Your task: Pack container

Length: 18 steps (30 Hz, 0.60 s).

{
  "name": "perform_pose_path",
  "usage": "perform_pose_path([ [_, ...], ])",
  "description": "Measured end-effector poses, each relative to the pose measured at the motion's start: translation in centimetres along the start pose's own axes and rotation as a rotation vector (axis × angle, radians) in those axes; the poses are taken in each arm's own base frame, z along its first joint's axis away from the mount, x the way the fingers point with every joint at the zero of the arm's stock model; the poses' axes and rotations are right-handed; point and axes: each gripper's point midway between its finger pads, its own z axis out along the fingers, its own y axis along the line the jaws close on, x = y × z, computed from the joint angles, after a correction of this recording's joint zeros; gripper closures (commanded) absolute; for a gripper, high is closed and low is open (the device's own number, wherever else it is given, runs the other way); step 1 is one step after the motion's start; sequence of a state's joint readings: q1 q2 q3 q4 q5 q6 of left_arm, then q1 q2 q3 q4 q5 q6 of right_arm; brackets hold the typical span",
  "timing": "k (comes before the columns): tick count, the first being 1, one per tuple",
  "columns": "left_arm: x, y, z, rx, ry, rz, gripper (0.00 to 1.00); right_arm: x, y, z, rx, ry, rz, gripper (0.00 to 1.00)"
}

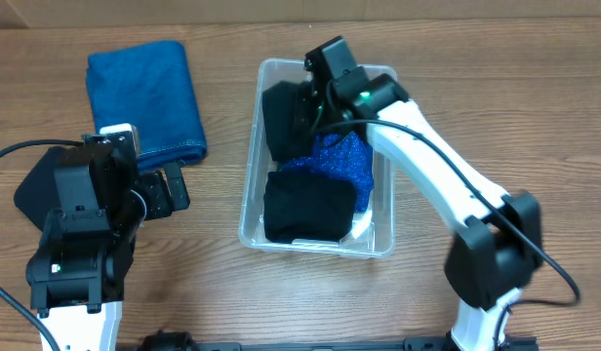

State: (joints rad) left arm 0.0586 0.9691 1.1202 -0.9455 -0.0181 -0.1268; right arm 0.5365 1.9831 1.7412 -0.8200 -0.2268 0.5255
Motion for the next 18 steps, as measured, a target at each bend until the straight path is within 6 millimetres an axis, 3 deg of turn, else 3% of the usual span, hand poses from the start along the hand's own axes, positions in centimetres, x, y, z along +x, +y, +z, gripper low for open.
perform_pose_path([
  [2,0.0,0.0,0.0,0.0,0.001,0.0,0.0,2.0,-1.4,3.6,0.011,0.111,0.044,0.55],
  [4,0.1,0.0,0.0,0.0,0.002,0.0,0.0,3.3,-2.7,4.7,0.058,0.161,0.069,0.48],
  [5,0.1,0.0,0.0,0.0,0.002,0.0,0.0,3.7,-3.6,4.6,0.104,0.174,0.078,0.44],
  [7,0.1,0.0,0.0,0.0,0.003,0.0,0.0,3.5,-4.8,3.1,0.182,0.16,0.08,0.08],
  [8,0.2,0.0,0.0,-0.001,0.008,0.0,0.0,2.4,-5.1,1.5,0.212,0.12,0.067,0.0],
  [10,0.5,0.1,0.0,-0.003,0.02,0.0,0.0,-0.1,-4.4,-2.3,0.232,0.026,0.016,0.0],
  [12,0.6,0.1,0.0,-0.003,0.024,0.005,0.0,-4.2,-1.2,-11.4,0.196,-0.193,-0.075,0.0],
  [13,0.5,0.1,0.0,-0.003,0.023,0.011,0.0,-5.0,-0.4,-14.7,0.179,-0.267,-0.093,0.0],
  [14,0.6,0.1,-0.1,-0.003,0.023,0.026,0.0,-5.6,0.5,-19.9,0.158,-0.369,-0.117,0.0],
  [15,0.4,0.2,-0.2,-0.006,0.019,0.026,0.0,-5.7,0.1,-24.0,0.156,-0.443,-0.113,0.0],
  [16,0.2,0.8,-0.3,-0.019,0.013,0.008,0.0,-5.6,-1.3,-26.8,0.177,-0.483,-0.089,0.0],
  [17,-0.2,2.8,-0.3,-0.068,0.007,-0.051,0.0,-5.4,-4.8,-29.5,0.246,-0.506,-0.022,0.0],
  [18,-0.2,4.3,-0.1,-0.104,0.014,-0.097,0.0,-5.3,-7.8,-30.5,0.306,-0.496,0.039,0.0],
])
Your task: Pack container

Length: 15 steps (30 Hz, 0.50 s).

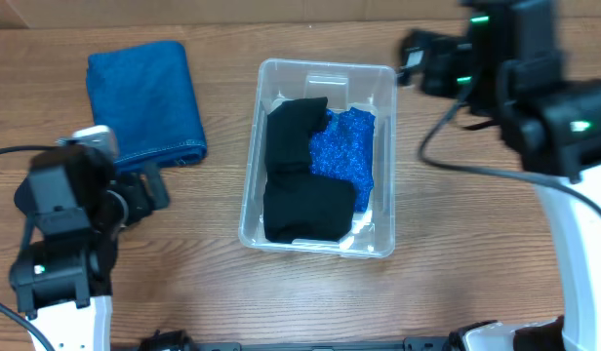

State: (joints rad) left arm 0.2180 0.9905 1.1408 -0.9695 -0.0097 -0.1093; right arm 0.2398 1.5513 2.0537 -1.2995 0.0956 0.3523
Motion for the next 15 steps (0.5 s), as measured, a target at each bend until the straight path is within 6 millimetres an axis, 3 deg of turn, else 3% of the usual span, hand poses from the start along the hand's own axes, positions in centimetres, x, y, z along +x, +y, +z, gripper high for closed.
perform_pose_path([
  [2,0.3,4.3,1.5,-0.102,0.052,-0.17,0.0,1.5,-6.2,2.0,0.152,0.113,0.086,0.0],
  [3,1.1,8.1,3.3,-0.164,0.114,-0.329,0.0,2.3,-7.9,2.9,0.193,0.158,0.109,0.0],
  [4,1.8,9.7,4.3,-0.18,0.15,-0.398,0.0,2.9,-8.9,3.7,0.214,0.186,0.122,0.0],
  [7,3.9,14.5,7.6,-0.173,0.239,-0.614,0.02,4.8,-10.2,5.2,0.244,0.252,0.133,0.0],
  [9,6.5,17.2,10.1,-0.142,0.326,-0.753,0.04,5.7,-10.5,6.1,0.251,0.278,0.129,0.0],
  [14,12.5,20.6,15.0,-0.11,0.493,-0.95,0.02,6.4,-10.8,6.7,0.256,0.295,0.125,0.0],
  [15,12.9,21.0,15.7,-0.105,0.498,-0.96,0.01,6.4,-10.8,6.7,0.256,0.294,0.124,0.0],
])
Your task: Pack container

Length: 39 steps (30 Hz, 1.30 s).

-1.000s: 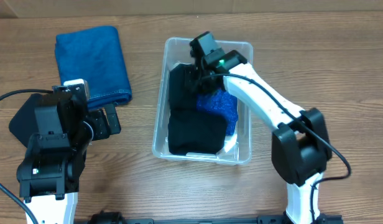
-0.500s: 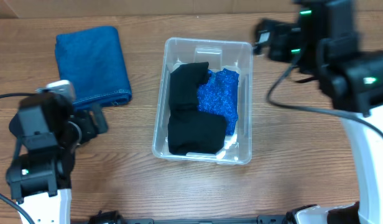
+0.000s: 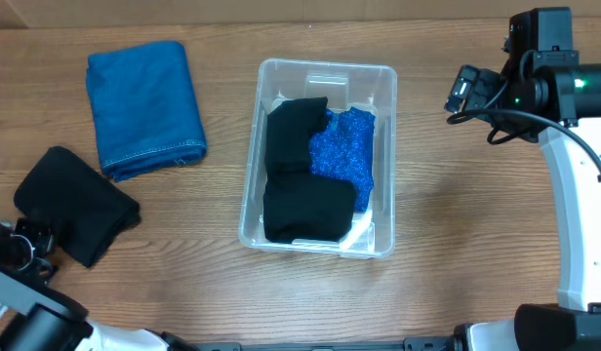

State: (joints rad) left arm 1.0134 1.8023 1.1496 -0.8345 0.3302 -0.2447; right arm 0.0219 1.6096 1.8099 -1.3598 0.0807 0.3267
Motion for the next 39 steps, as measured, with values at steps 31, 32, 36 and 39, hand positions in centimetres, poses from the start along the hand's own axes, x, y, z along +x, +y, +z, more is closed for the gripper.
perform_pose_path([
  [31,41.2,-29.0,-14.1,0.805,0.078,1.401,0.96,0.1,0.4,0.1,-0.022,0.006,-0.009,0.0],
  [32,43.6,-28.8,-11.8,0.762,0.129,1.455,0.96,0.1,0.4,0.1,-0.023,0.007,-0.009,0.0],
  [36,48.5,-26.7,-1.9,0.537,0.295,1.516,0.96,0.1,0.4,0.1,-0.024,0.007,-0.009,0.0],
  [39,50.8,-25.7,1.8,0.472,0.381,1.462,0.62,0.1,0.4,0.1,-0.024,0.007,-0.009,0.0],
])
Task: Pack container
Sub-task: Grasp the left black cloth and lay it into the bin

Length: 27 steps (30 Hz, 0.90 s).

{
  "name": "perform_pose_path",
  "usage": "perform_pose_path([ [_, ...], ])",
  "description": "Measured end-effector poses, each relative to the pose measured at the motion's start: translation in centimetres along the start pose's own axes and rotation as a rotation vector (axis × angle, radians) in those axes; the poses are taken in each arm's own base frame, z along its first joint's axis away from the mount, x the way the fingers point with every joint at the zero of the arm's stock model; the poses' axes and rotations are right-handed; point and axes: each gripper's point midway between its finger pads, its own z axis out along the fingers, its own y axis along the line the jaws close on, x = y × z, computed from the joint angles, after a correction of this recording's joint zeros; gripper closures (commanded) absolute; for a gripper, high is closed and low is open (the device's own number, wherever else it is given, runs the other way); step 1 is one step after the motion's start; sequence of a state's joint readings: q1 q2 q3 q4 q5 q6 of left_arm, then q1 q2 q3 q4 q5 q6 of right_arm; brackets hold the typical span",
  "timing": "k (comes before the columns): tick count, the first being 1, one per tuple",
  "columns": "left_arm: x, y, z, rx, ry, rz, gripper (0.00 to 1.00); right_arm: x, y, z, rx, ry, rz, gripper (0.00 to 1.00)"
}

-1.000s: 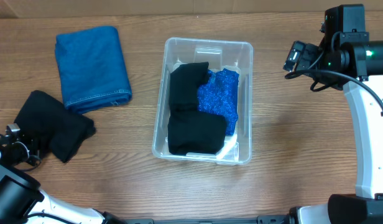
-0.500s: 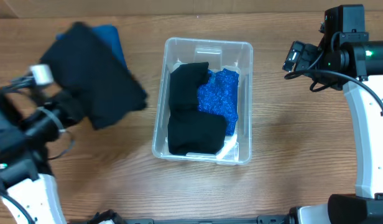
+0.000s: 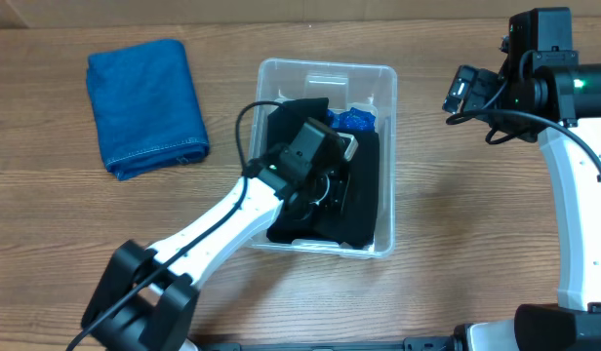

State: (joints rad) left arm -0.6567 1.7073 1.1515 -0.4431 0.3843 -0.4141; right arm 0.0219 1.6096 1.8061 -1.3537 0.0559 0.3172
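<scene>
The clear plastic container [image 3: 323, 76] stands mid-table, holding black folded clothes [image 3: 291, 117] and a sparkly blue cloth [image 3: 357, 119], of which only a strip shows at the far end. Another black cloth [image 3: 364, 195] lies over the container's right half. My left gripper [image 3: 335, 192] reaches into the container onto that cloth; its fingers blend into the black fabric. A folded blue cloth [image 3: 144, 102] lies on the table at the far left. My right gripper [image 3: 458, 93] hovers open at the far right, away from the container, holding nothing.
The wooden table [image 3: 476, 214] shows around the container. The left arm crosses from the lower left over the container's near-left wall. The right arm stands along the right edge, with a cable looping beside it.
The black cloth has gone from the table's left side, and a black cloth now covers most of the sparkly blue cloth in the container. My left gripper moved from the lower-left corner into the container. The right arm stayed.
First my right gripper was inside the container's far end at a black cloth, while the left hovered over a black cloth on the table. Then the right arm stood clear at the far right. Then the left arm was low left, and now that cloth is in the container.
</scene>
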Motion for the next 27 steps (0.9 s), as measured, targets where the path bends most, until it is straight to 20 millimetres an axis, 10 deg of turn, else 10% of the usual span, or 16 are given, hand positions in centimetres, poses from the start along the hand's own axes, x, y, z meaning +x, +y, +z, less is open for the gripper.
perform_pose_path([
  [3,0.5,0.2,0.2,0.01,0.041,-0.063,0.0,0.0,0.0,0.0,0.0,0.002,0.0,0.0],
  [5,0.0,1.8,-1.8,-0.059,0.051,-0.116,0.0,0.1,0.0,0.0,0.001,0.004,-0.001,0.0],
  [8,-5.3,4.4,-10.5,-0.219,-0.164,-0.136,0.0,0.2,-0.1,0.0,0.002,0.007,0.0,0.0],
  [9,-8.3,4.0,-15.7,-0.243,-0.317,-0.112,0.16,0.2,-0.1,0.0,0.002,0.006,0.0,0.0],
  [10,-10.5,2.8,-20.8,-0.251,-0.463,-0.057,0.66,0.1,-0.1,0.0,0.002,0.005,-0.001,0.0],
  [11,-11.3,0.9,-23.8,-0.229,-0.539,0.023,0.96,0.0,0.0,0.0,0.0,0.001,0.0,0.0],
  [13,-10.7,-3.2,-25.8,-0.131,-0.563,0.198,0.96,0.0,0.0,0.0,0.0,0.001,0.0,0.0],
  [16,-9.0,-5.4,-21.6,0.047,-0.409,0.309,0.96,0.0,0.0,0.0,0.0,0.0,0.0,0.0],
  [22,-2.5,-0.6,-4.4,0.33,0.08,0.096,0.96,0.0,0.0,0.0,0.0,0.001,0.0,0.0],
  [27,1.1,2.4,1.9,0.364,0.286,-0.124,0.96,0.0,0.0,0.0,0.0,0.001,0.0,0.0],
])
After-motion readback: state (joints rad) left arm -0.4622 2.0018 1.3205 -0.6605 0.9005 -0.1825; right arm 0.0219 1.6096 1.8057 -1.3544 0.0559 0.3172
